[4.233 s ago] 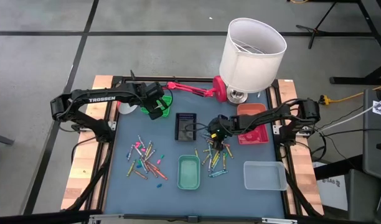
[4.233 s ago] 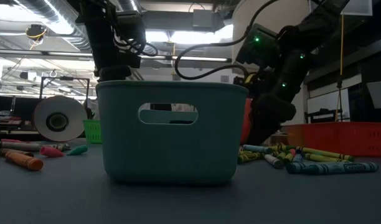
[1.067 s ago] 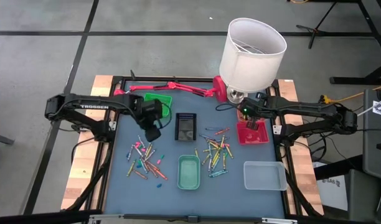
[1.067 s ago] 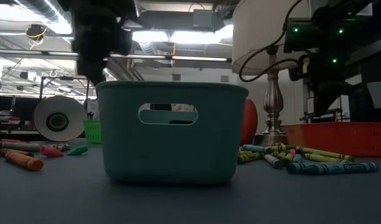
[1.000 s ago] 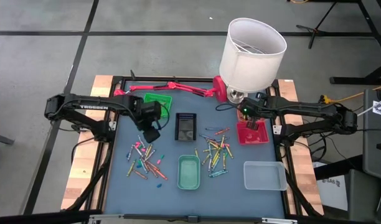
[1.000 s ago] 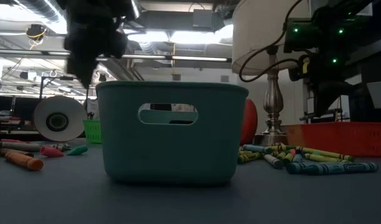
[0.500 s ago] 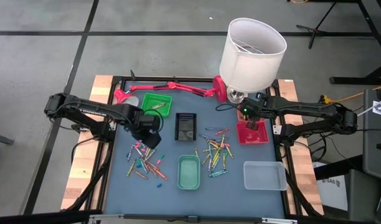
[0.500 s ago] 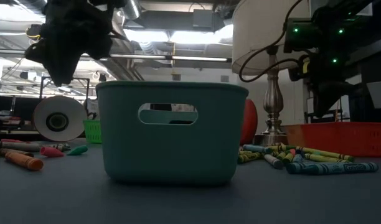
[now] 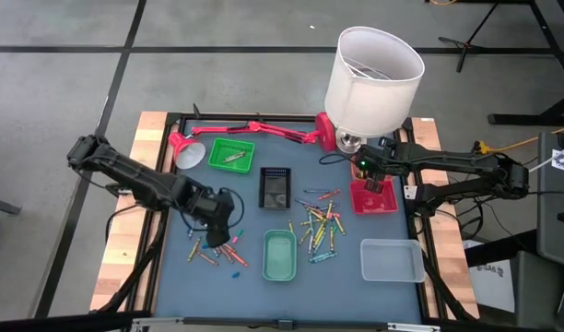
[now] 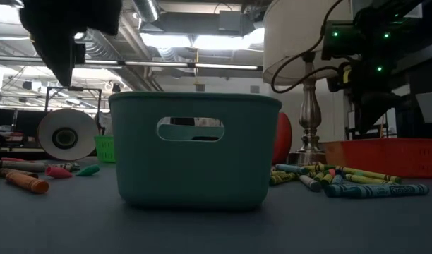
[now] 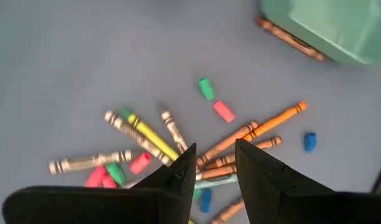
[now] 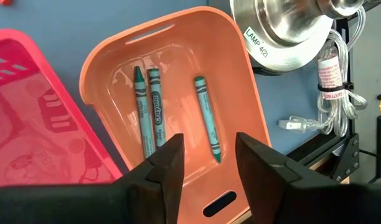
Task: Sort crayons
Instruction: Put the brown crayon into the black bin
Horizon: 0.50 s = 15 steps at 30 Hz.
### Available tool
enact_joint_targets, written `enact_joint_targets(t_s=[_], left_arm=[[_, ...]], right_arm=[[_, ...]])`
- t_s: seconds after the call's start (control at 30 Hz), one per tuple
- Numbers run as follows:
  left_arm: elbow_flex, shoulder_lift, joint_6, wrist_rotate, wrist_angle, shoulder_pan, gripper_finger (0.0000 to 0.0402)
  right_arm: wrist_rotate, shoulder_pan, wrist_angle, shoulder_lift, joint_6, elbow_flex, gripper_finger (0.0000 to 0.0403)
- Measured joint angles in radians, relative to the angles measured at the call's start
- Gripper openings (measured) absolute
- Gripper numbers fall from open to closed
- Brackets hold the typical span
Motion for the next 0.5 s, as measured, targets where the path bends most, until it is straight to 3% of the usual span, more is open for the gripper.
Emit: enact_joint_targets(t_s=[0.23,0.5], left_arm=[[0.000,0.038,0.243,-0.071,0.021,-0.115,0.0096],[0.000,0.157,0.431,-0.078,0.042,-0.156,0.0096]], right_arm=[[-0.001,0.000,0.001,0.000,0.000,0.000,0.0143],[-0.018,0.000,0.002,0.000,0.000,0.000,0.0143]])
